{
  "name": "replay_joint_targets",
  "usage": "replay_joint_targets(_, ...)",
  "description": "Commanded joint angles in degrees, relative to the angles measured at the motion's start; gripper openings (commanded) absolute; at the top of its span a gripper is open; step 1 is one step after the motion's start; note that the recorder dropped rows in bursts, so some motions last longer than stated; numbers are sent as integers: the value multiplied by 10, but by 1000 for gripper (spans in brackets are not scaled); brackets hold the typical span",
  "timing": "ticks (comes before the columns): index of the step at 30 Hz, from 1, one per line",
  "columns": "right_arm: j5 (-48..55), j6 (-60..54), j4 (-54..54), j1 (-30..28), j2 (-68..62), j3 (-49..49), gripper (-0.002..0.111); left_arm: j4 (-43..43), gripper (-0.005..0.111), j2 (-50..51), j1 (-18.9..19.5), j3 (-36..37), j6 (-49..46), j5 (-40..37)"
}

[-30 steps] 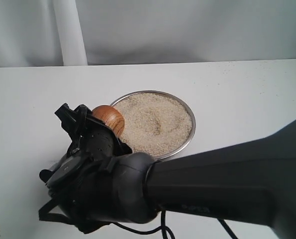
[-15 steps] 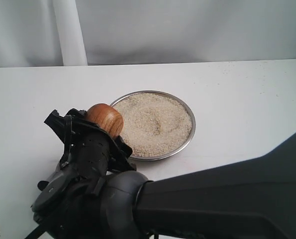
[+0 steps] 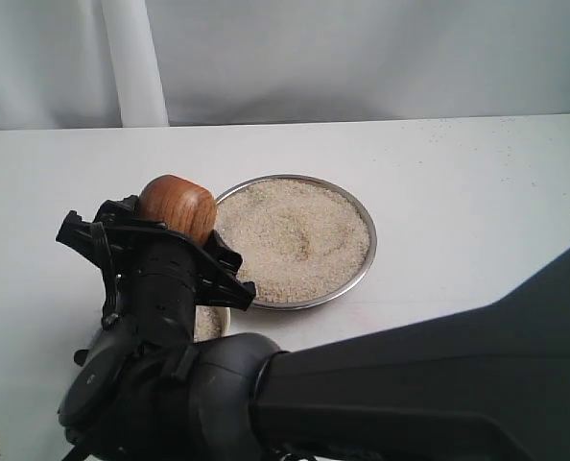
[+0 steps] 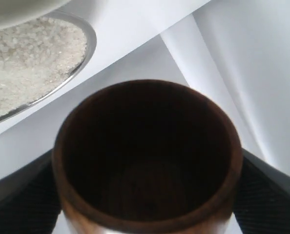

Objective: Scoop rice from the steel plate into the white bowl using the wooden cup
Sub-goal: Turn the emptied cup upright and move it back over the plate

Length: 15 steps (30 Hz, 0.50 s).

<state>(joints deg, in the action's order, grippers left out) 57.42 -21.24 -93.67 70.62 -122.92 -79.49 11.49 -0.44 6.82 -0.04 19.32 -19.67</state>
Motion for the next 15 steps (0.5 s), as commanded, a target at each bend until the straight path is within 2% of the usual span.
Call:
replay_joint_targets(1,8,-4,-14,3,-6,-3,0,-2,0,4,-1,0,1,4)
replay_joint_targets(4,20,32,0,3,-6,-3,0,-2,0,4,-1,0,1,4)
replay_joint_targets(8,21,241,82,-2,1,-3,0,-2,0,4,-1,0,1,4)
replay_joint_targets(12,17,386,130,-26,53,-3,0,-2,0,4,-1,0,1,4)
replay_joint_targets(15,17,398,167,-53,88,-3,0,-2,0,4,-1,0,1,4)
